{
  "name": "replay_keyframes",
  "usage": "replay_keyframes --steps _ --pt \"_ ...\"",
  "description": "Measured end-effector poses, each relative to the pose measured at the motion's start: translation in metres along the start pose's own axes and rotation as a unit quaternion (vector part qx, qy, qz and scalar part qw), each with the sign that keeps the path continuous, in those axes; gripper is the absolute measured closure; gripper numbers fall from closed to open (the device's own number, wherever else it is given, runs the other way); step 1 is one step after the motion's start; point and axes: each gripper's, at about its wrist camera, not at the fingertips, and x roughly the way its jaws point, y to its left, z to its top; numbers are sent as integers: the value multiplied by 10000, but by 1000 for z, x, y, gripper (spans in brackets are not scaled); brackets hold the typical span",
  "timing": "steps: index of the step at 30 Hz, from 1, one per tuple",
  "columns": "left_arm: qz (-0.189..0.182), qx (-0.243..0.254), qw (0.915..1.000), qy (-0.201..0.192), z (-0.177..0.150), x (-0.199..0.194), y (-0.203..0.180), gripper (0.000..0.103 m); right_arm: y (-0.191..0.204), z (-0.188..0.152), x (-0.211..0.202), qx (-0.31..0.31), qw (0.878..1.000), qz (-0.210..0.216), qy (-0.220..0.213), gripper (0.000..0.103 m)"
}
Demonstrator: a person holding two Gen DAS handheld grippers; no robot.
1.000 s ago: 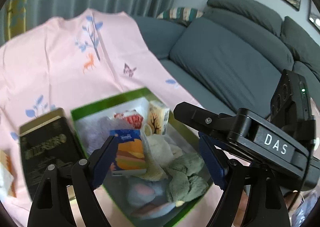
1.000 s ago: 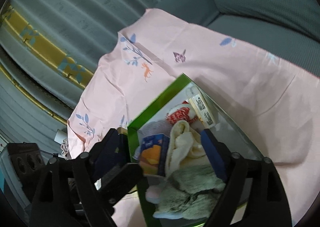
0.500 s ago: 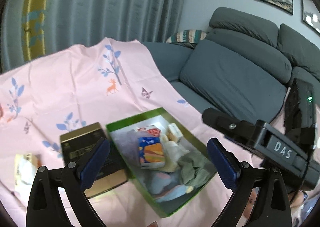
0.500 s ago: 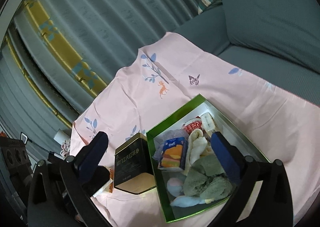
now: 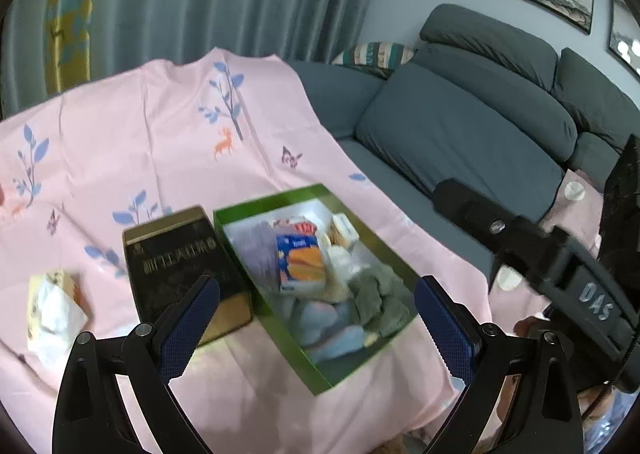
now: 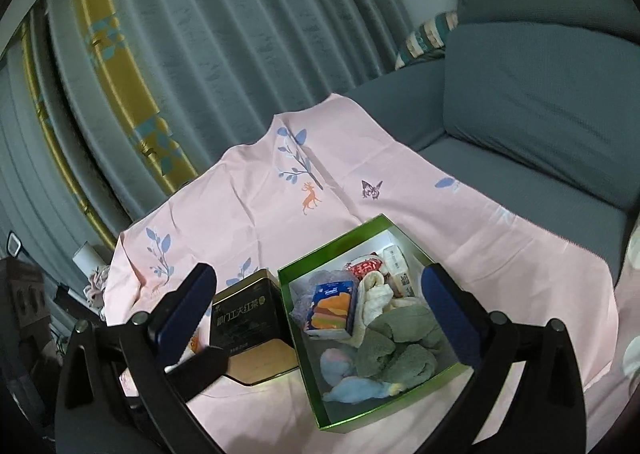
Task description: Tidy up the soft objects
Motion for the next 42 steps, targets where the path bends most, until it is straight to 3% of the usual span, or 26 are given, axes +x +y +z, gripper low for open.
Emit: replay_keyframes --steps 9,25,31,42 --pt "23 -46 10000 67 -5 -4 1 5 3 -4 -15 -25 9988 -437 -199 1" --pt "58 -20 9998 165 -10 -8 3 5 16 -12 -30 -163 9970 -726 -213 1" --pt "13 -100 9999 122 -16 -15 9 5 24 -26 -29 -209 9945 -1028 34 1" --pt "7 -69 9997 219 -24 -23 18 5 34 -42 -38 -90 9901 -1399 95 1"
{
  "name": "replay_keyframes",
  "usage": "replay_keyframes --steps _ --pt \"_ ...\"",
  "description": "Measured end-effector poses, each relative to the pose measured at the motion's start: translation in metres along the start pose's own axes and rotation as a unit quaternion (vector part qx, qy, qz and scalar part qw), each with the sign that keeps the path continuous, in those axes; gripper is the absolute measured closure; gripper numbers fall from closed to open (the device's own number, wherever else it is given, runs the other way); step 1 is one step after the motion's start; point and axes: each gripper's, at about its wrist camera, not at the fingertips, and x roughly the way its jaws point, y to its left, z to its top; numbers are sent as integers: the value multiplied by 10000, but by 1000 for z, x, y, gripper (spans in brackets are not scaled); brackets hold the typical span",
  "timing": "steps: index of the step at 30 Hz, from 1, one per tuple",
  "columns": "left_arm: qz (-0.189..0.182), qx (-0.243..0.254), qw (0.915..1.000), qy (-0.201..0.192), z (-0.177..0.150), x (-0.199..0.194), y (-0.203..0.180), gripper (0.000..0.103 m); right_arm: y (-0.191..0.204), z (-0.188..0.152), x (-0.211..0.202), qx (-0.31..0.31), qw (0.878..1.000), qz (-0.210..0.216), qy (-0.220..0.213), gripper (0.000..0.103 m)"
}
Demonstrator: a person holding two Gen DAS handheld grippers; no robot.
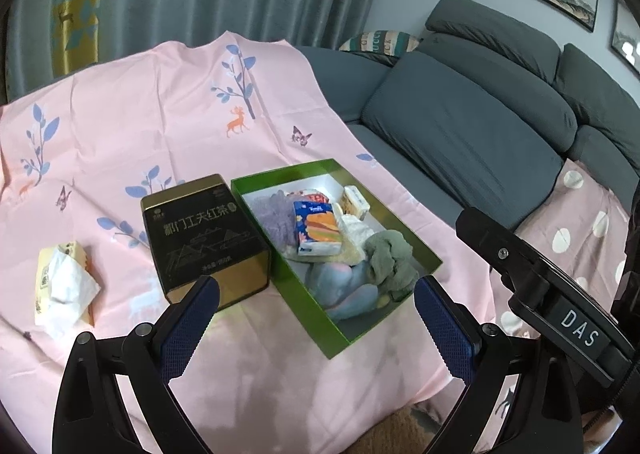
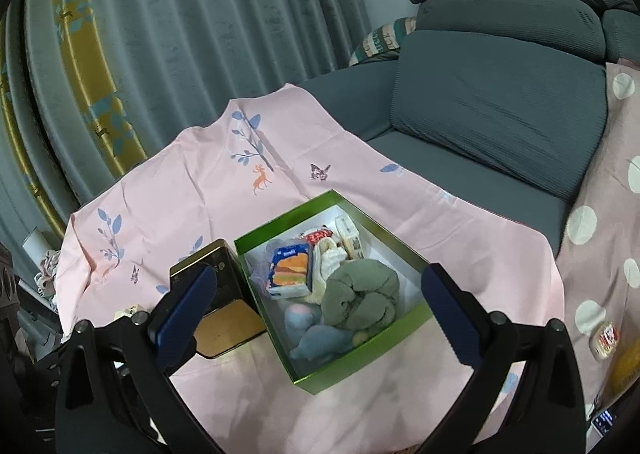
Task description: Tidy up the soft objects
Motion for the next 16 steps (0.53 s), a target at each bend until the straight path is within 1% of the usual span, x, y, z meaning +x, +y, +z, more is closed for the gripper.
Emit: replay_keyframes --steps 8,16 --pt "-106 35 9999 3 -5 -8 6 5 5 -6 -8 38 9998 -187 -31 1" --pt "-85 102 9999 -40 -11 -17 9 5 15 -13 -15 -10 9998 -211 -26 1"
